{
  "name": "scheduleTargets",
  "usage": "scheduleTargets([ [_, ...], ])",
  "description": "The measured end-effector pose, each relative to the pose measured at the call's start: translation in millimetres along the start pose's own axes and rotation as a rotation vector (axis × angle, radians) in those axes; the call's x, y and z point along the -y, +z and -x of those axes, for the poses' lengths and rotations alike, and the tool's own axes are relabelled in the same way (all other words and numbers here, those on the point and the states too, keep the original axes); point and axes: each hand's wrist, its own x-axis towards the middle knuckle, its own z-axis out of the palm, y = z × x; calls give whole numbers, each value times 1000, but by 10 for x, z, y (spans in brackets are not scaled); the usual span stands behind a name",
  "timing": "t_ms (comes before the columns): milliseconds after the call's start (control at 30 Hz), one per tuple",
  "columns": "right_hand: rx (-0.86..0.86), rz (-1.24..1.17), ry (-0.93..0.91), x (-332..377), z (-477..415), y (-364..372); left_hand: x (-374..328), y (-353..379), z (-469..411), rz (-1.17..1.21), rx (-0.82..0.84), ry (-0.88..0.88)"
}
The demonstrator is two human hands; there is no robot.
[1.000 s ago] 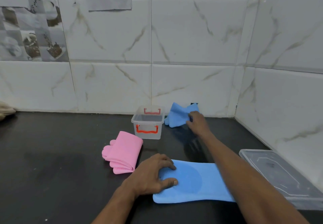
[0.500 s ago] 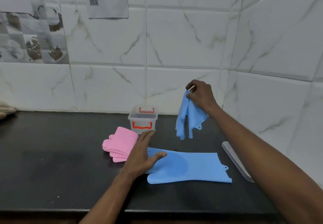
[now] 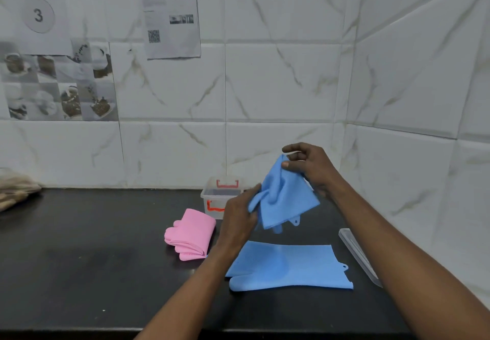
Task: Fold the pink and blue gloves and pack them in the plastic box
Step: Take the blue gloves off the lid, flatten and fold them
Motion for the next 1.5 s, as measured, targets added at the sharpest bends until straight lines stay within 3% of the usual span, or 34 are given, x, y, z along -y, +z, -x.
scheduleTargets([
  [100,65,21,88,-126,99,-172,14,-90,-66,88,-27,-162],
  [200,70,189,124,-183,190,-336,65,-290,-196,402,65,-487],
  [267,79,334,124,-169,234,-406,76,-427,-270,624,125,-610],
  [400,167,676,59,-158,303,-434,78,-476,-338,694,217,-674],
  [533,179,727,4,-170,434,-430,123,-520,-384,664,347,-685],
  [633,294,654,94,-154,539,-485,139,-566,-412,564,399,-652],
  [733,460,735,165,-146,572,-599,117,-624,-411,416,354,-482],
  [833,220,974,-10,-209,582,-594,120,-679,-320,335,302,-234],
  [900,31,998,-183,-312,669,-533,153,-678,-162,298,280,-94],
  [1000,-187,1104,-489,-553,872,-498,254,-663,90,225,178,-16],
  [1100,-327,1023,-525,-762,1031,-462,346,-610,295,5,72,136],
  [1167,-371,846,-423,-854,1069,-447,363,-581,381,6,25,159],
  [1300,-438,380,-140,-809,986,-517,279,-631,352,380,10,-209],
  [1400,-418,212,-129,-741,909,-541,259,-639,279,474,-72,-235],
  [1500,-383,214,-77,-727,864,-521,301,-637,193,377,-82,-281],
])
